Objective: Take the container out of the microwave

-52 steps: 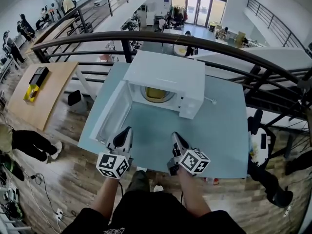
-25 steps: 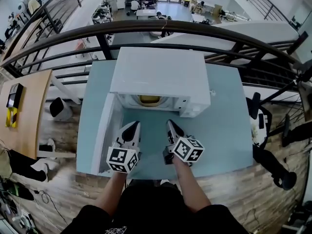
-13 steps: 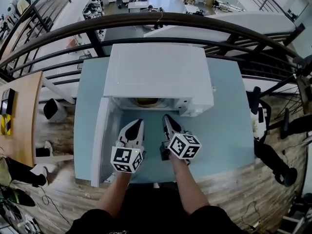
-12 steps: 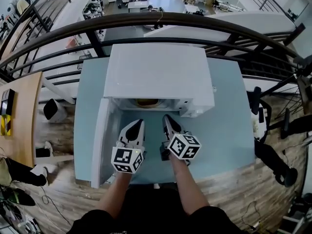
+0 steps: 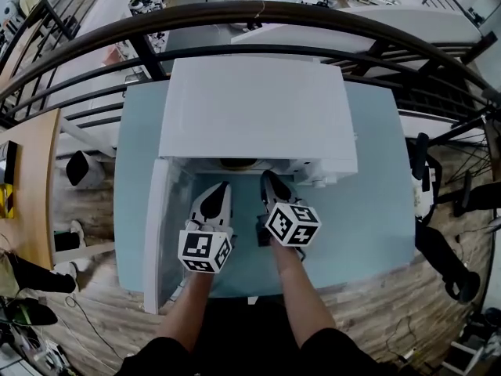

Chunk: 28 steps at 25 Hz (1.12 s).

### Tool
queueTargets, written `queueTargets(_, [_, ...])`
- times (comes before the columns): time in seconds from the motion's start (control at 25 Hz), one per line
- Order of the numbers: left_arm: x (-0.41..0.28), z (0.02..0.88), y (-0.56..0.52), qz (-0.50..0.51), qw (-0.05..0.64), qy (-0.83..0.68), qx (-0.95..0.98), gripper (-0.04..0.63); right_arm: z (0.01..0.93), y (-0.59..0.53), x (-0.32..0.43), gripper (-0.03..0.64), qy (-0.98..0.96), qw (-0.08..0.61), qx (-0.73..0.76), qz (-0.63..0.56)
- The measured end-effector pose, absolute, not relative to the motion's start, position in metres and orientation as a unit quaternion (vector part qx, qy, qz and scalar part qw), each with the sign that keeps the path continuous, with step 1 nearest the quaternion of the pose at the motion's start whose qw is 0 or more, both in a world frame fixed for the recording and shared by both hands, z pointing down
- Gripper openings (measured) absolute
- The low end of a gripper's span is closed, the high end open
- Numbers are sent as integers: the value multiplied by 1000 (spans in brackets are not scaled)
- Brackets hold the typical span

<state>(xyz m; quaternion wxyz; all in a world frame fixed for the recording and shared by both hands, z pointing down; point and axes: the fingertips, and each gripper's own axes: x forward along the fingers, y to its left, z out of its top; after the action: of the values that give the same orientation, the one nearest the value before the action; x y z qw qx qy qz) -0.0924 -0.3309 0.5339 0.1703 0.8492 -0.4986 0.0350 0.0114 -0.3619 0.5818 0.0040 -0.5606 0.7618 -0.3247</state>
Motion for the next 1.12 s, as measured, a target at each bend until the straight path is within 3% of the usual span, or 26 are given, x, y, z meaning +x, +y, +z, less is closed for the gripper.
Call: queueTargets(1.12, [-100,568,-366,44,184,-512,838,8,611,-409,13,29,753,1,-581,-309])
